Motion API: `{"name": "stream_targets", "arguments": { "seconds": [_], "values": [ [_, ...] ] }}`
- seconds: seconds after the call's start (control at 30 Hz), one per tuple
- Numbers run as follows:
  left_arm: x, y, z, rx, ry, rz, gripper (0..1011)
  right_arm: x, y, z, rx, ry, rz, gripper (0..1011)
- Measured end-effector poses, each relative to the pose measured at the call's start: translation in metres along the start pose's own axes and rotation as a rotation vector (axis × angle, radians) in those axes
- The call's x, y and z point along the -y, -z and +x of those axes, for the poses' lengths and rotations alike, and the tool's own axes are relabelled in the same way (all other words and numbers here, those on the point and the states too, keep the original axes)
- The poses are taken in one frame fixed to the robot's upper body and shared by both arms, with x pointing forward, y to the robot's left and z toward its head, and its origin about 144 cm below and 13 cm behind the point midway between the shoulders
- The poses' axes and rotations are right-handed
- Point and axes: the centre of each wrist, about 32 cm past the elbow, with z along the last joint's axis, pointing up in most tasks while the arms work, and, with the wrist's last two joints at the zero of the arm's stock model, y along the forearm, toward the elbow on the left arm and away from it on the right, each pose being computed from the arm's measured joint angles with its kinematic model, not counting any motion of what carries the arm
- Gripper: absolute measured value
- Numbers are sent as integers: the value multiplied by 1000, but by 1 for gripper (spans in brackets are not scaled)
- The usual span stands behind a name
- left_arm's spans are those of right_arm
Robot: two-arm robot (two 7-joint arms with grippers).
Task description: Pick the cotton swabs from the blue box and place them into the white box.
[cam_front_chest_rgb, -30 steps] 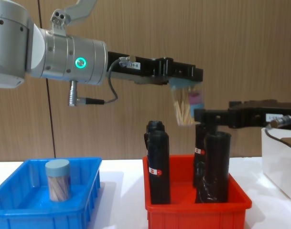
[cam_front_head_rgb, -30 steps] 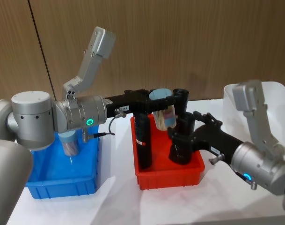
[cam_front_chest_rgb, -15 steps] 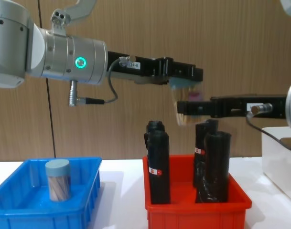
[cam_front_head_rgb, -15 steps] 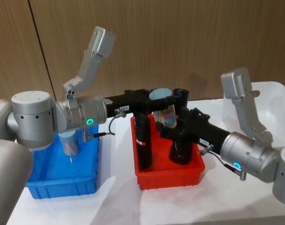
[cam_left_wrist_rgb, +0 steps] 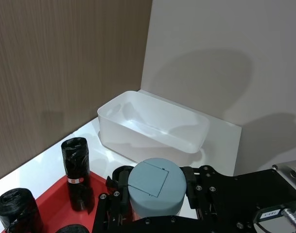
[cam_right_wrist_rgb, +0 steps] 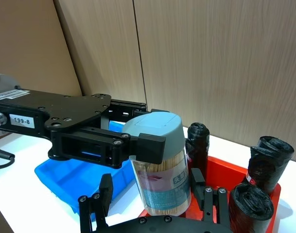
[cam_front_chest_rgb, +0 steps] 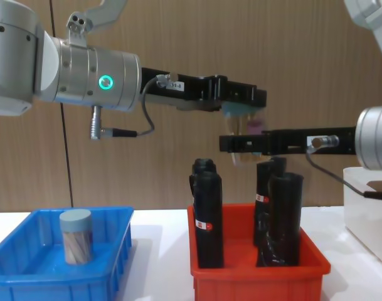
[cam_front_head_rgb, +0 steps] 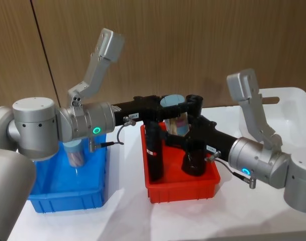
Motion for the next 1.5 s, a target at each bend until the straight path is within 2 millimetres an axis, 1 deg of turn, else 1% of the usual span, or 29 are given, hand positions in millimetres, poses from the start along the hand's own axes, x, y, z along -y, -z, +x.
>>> {"name": "stream_targets", "arguments": {
  "seconds": [0.33,0.4,0.47,0.57,0.63,0.67,0.7,0.73,0.77,0.8,1.07,1.13,1.17,1.2,1.23,1.27,1.33,1.37,1.43,1.47,1.5],
  "values": [
    [0,0,0,0,0,0,671,-9,0,4,-9,-5,-14,1001],
    [0,0,0,0,0,0,671,-10,0,5,-10,-5,-16,981],
    [0,0,0,0,0,0,671,-10,0,5,-11,-5,-17,945],
    [0,0,0,0,0,0,670,-12,0,6,-12,-4,-19,848],
    [0,0,0,0,0,0,671,-13,0,7,-12,-3,-19,813],
    [0,0,0,0,0,0,671,-13,0,7,-12,-2,-19,761],
    [0,0,0,0,0,0,670,-13,0,7,-12,-2,-18,761],
    [0,0,0,0,0,0,670,-14,0,7,-11,-1,-17,708],
    [0,0,0,0,-1,0,670,-14,0,8,-11,-1,-17,708],
    [0,0,0,0,-1,0,670,-14,0,8,-10,-2,-16,657],
    [0,0,0,1,-2,0,671,-15,0,9,-12,0,-11,646],
    [0,0,0,0,-1,0,706,-15,0,10,-11,6,-8,646],
    [0,0,0,0,-1,0,743,-15,0,10,-10,8,-8,646],
    [0,0,0,0,-1,0,743,-15,0,10,-10,9,-6,646],
    [0,0,0,0,-1,0,799,-15,0,11,-10,9,-6,646],
    [0,0,0,0,-1,0,816,-15,0,11,-10,10,-5,646],
    [0,0,0,0,-1,0,887,-15,-1,11,-10,11,-3,646],
    [0,0,0,0,-1,0,900,-15,-1,11,-10,11,-3,646],
    [0,0,0,0,-1,0,982,-15,0,12,-11,12,-2,646],
    [0,0,0,0,-1,0,982,-15,0,12,-12,12,-1,646],
    [0,0,0,0,-1,0,1003,-15,0,12,-12,12,-1,646]
  ]
}}
